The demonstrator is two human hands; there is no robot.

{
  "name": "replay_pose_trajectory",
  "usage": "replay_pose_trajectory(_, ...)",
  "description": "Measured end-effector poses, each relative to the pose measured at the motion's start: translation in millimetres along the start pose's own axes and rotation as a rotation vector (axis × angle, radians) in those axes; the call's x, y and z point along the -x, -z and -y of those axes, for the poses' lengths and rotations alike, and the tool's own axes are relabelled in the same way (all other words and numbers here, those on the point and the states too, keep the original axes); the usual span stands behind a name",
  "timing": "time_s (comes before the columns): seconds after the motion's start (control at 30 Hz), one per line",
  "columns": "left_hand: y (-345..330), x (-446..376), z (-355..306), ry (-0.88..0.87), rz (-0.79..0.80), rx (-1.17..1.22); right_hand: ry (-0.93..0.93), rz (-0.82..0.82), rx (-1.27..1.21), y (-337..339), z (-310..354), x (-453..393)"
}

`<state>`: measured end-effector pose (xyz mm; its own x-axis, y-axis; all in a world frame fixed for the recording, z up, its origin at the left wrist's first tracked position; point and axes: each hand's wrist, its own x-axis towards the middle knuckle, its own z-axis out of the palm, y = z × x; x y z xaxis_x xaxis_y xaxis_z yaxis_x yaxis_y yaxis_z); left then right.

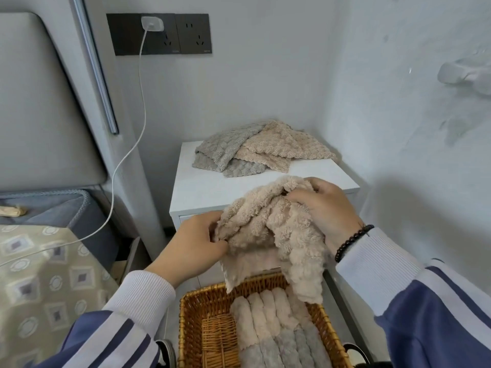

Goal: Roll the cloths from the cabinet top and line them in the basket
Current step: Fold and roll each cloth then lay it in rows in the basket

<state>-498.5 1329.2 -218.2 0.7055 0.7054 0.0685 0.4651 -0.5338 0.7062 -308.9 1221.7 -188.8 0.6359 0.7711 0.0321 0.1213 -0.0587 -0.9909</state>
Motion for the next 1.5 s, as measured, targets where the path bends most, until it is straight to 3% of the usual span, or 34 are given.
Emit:
replay_pose_trajectory(0.17,-1,-8,7,0.142,-0.180,0.038,-0.005,0.005,-0.201,3,9,4)
replay_pose_trajectory(0.23,-3,-11,9,0.258,-0.144,0.128,-0.040,0.044,-0.390,6,13,5)
replay_pose_trajectory(0.33,-19,-12,12,0.443,0.078,0.249,-0.094,0.142,-0.605,11,16,8)
replay_pose_trajectory(0.43,-48,-3,12,0.574,0.403,0.685,-0.127,0.202,-0.743,15,20,11)
replay_pose_trajectory(0.5,-67,3,8,0.545,0.637,0.975,-0.152,0.197,-0.779,16,21,11)
replay_pose_trajectory(0.57,-77,8,0,0.478,0.747,1.159,-0.171,0.155,-0.745,18,20,9)
replay_pose_trajectory(0.67,-77,5,-14,0.359,0.615,1.284,-0.202,0.103,-0.667,23,16,5)
replay_pose_trajectory(0.77,-70,-1,-19,0.279,0.386,1.247,-0.256,0.075,-0.556,30,11,5)
replay_pose_trajectory(0.9,-75,-6,-17,0.257,0.252,1.181,-0.294,0.064,-0.505,38,9,7)
replay_pose_trajectory(1.0,-90,-5,-16,0.295,0.170,1.135,-0.304,0.056,-0.549,41,7,8)
replay_pose_trajectory(1.17,-107,-5,-22,0.417,0.077,1.328,-0.358,0.113,-0.542,36,-3,10)
replay_pose_trajectory(1.23,-104,-7,-24,0.403,0.036,1.280,-0.364,0.089,-0.377,42,-10,6)
replay_pose_trajectory(1.37,-82,-25,-16,0.433,-0.202,1.207,-0.391,0.097,-0.108,65,-22,-3)
replay_pose_trajectory(1.5,-47,-34,-16,0.336,-0.362,0.995,-0.283,-0.014,0.453,84,-40,-11)
